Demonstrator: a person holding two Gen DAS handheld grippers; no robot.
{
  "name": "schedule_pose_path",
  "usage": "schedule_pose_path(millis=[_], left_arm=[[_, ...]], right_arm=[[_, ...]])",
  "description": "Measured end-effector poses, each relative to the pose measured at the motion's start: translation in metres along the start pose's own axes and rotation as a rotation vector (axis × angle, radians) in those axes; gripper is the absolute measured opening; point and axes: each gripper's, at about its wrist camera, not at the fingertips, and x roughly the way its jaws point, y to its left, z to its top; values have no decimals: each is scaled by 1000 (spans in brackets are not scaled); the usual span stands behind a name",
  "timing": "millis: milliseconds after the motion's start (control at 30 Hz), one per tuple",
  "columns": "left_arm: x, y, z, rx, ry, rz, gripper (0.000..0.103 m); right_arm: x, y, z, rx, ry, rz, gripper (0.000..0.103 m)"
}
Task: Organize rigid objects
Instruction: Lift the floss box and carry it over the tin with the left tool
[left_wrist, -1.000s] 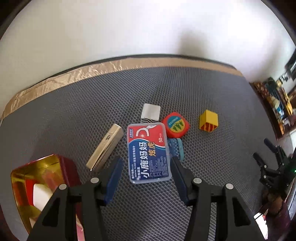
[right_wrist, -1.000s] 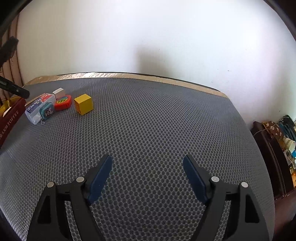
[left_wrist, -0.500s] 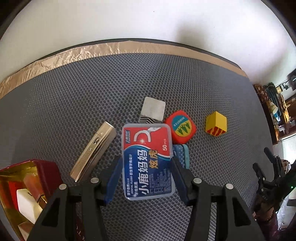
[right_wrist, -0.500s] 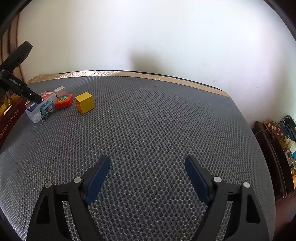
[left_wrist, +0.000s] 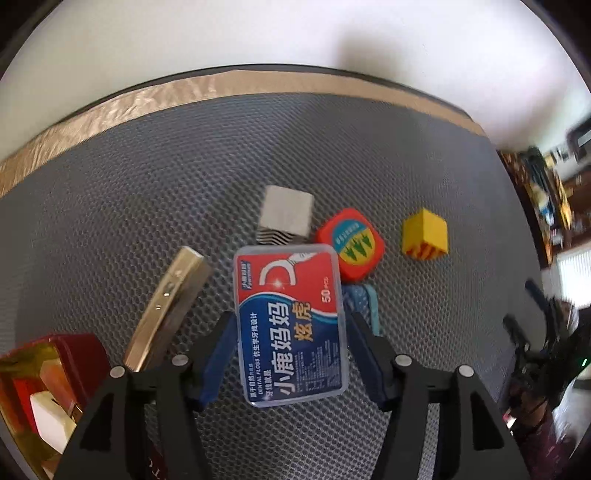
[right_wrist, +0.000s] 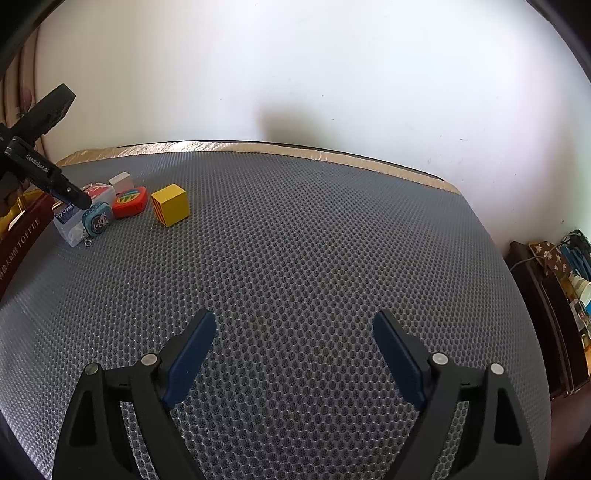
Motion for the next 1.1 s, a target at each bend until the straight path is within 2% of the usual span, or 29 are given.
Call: schedule_pose_path(millis=[100,333,500,700,833,967,1100], left_arm=[[7,-7,1,25,-3,45,64],[16,-13,-1,11,-43,78,64],[8,-17,-21,2,-107,99,63],[-27,-23,-53,-28,-223,134,63],[-63,-23,-79,-67,-281,108,63],[-97,-8,-99,-90,-294,112,63],[-122,31,-112,-136,-257,159,63]], right_arm=[[1,0,0,0,5,1,86],[2,2,1,-4,10,0,88],[6,2,2,-6,17,-5,88],[11,3,3,-10,34,-11,88],[13,5,3,-15,40,-20,88],[15,7,4,-23,46,-31,88],[18,10,5,-34,54,-39,88]])
